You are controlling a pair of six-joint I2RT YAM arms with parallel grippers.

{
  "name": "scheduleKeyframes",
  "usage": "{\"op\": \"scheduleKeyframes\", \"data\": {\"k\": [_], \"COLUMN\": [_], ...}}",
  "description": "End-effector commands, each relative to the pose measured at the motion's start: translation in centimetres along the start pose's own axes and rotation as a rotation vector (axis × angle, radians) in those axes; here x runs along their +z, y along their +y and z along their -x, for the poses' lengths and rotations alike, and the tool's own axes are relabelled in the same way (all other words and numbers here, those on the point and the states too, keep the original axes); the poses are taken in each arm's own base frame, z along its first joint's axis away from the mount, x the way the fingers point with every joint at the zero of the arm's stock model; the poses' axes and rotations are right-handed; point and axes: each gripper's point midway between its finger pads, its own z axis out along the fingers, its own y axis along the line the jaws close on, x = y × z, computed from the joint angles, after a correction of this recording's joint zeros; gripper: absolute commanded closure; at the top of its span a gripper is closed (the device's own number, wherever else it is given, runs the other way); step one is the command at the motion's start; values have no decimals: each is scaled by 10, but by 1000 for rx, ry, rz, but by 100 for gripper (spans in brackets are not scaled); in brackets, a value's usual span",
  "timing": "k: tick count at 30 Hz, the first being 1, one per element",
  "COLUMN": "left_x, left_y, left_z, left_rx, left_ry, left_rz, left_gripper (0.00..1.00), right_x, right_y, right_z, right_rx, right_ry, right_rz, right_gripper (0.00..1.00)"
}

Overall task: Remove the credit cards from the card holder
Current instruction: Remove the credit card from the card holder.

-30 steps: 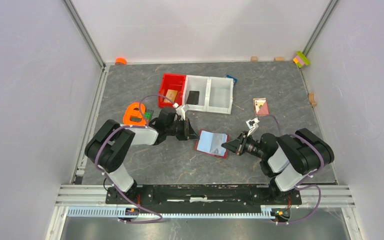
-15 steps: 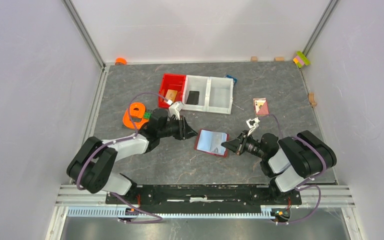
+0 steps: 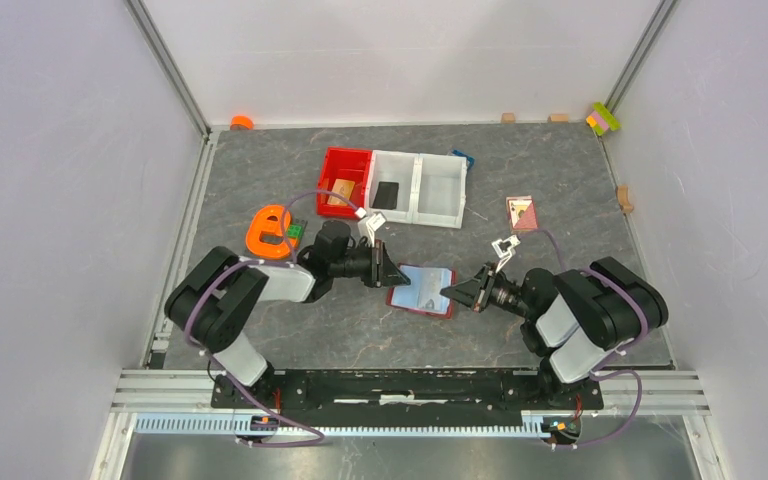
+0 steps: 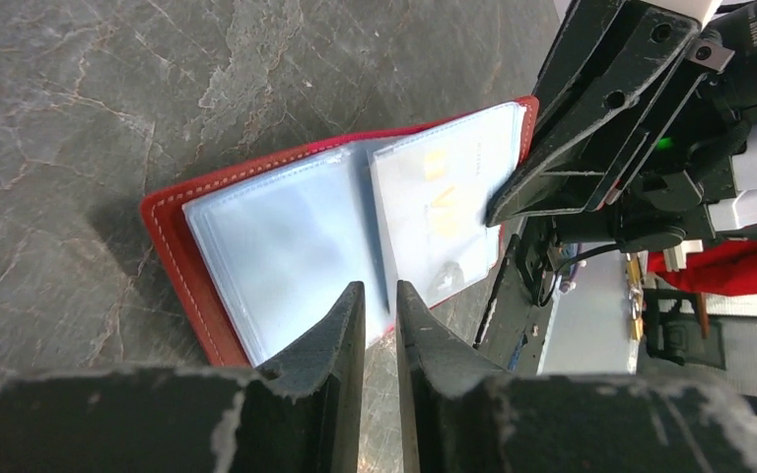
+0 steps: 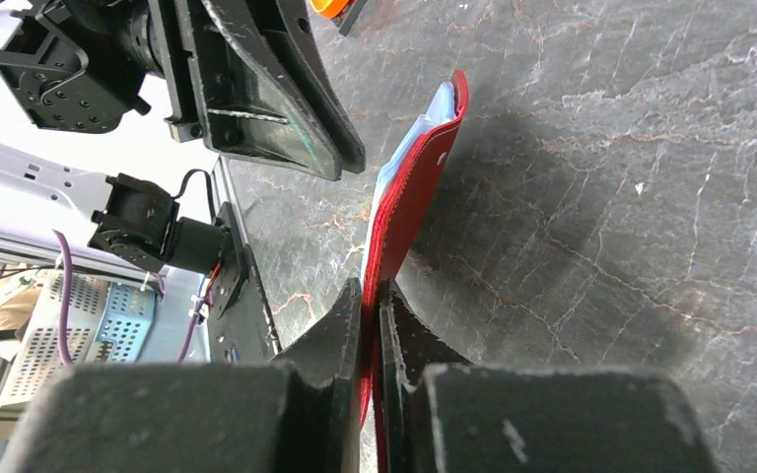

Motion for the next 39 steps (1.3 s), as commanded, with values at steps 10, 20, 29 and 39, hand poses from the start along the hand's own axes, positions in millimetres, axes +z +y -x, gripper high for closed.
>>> {"op": "scheduleKeyframes", "data": {"k": [10, 20, 29, 39], "left_x": [36, 50, 51, 49], "left_y": [6, 22, 19, 2], "left_z": [-10, -29, -29, -23], "left_rx": [-118, -187, -181, -158], "left_ry": [118, 215, 220, 201], "left_rz": [-44, -3, -12, -88], "left_gripper": [77, 78, 82, 81], "right_x": [3, 10, 7, 7], "right_y": [25, -32, -65, -74], "right_z": [21, -3, -17, -22], "right_rx": [-90, -40, -44, -37], "right_ry": [-74, 37, 114, 145], "right_rz": [123, -96, -244, -280], "right_gripper": [100, 84, 85, 90]}}
